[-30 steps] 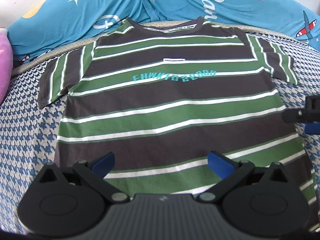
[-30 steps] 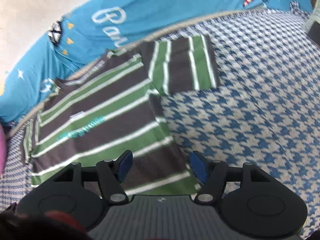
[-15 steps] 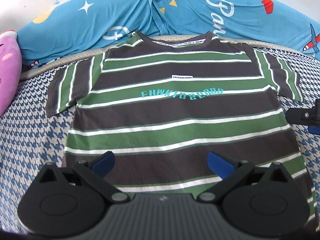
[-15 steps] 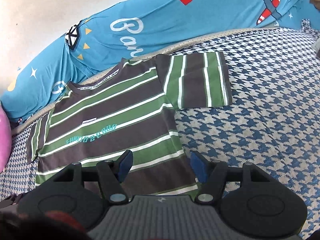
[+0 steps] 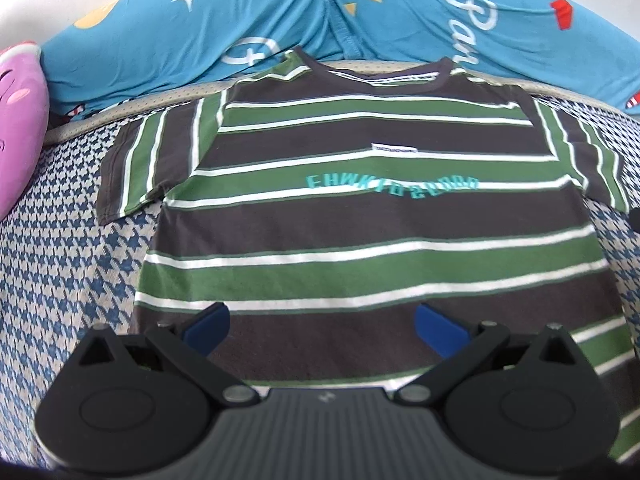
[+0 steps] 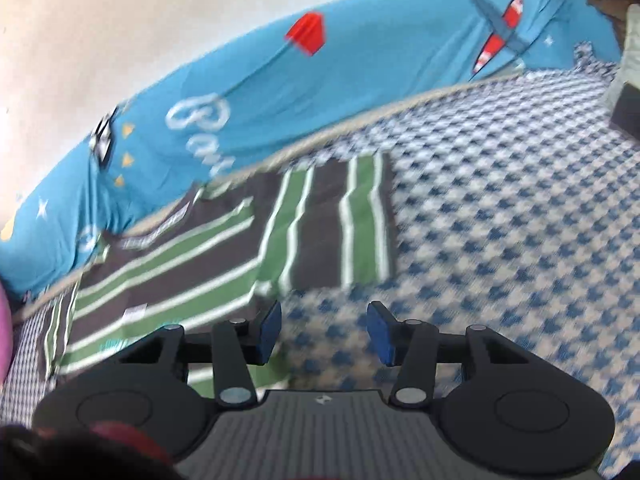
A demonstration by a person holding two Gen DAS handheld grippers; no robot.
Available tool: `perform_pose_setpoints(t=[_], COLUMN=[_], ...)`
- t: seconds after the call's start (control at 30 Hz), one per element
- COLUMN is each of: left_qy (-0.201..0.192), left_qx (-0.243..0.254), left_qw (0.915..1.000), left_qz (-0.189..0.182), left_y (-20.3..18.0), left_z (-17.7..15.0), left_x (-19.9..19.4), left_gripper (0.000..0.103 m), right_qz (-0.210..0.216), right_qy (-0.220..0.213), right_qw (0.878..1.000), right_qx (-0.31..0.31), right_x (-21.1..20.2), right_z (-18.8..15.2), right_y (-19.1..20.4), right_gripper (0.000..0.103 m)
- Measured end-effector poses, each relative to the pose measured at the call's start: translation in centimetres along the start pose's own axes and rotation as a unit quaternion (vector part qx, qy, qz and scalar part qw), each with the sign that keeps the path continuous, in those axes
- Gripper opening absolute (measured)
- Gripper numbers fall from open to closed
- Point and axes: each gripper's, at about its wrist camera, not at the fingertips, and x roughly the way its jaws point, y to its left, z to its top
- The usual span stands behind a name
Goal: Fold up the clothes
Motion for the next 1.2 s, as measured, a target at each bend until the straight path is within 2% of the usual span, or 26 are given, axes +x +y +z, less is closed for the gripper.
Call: perform_pose_setpoints(t=[0.27, 0.4, 0.73, 1.0, 1.1, 1.17, 1.2], left_qy=[0.006, 0.008, 0.007, 0.008, 0.009, 0.010, 0.011], left_qx=[-0.026, -0.034, -0.034, -0.041, -0.044, -0.048, -0.049], left_qw=[0.9996, 0.9993, 0.9993, 0.9990, 0.9988, 0.9987, 0.9986], left_qz=[0.013, 0.011, 0.015, 0.017, 0.017, 0.017, 0.017], left_y=[2.1, 2.8, 3.8, 4.8, 5.1, 5.4, 5.5], left_z=[0.4, 0.6, 0.9, 1.0, 1.1, 1.1, 1.1], left_x=[1.4, 1.8, 2.4, 2.6, 2.6, 2.6, 2.7], left_gripper=[0.103, 0.103, 0.103, 0.103, 0.103, 0.103, 0.103], right_qz=[-0.002, -0.007, -0.013, -0.023, -0.022, -0.024, -0.025], right_qy=[-0.029, -0.045, -0.065, -0.057, -0.061, -0.060, -0.060], right_qw=[0.998, 0.996, 0.994, 0.995, 0.995, 0.995, 0.995], right_qx=[0.060, 0.073, 0.083, 0.080, 0.076, 0.072, 0.070], right_x=[2.1, 3.3, 5.6, 7.7, 8.0, 8.3, 8.4], right_z=[1.8, 2.7, 4.0, 3.9, 4.0, 4.0, 4.0], right_y=[-2.9, -3.2, -3.4, -3.4, -3.1, -2.8, -2.7], right_gripper=[0.050, 0.059, 0.063, 0.064, 0.061, 0.052, 0.041])
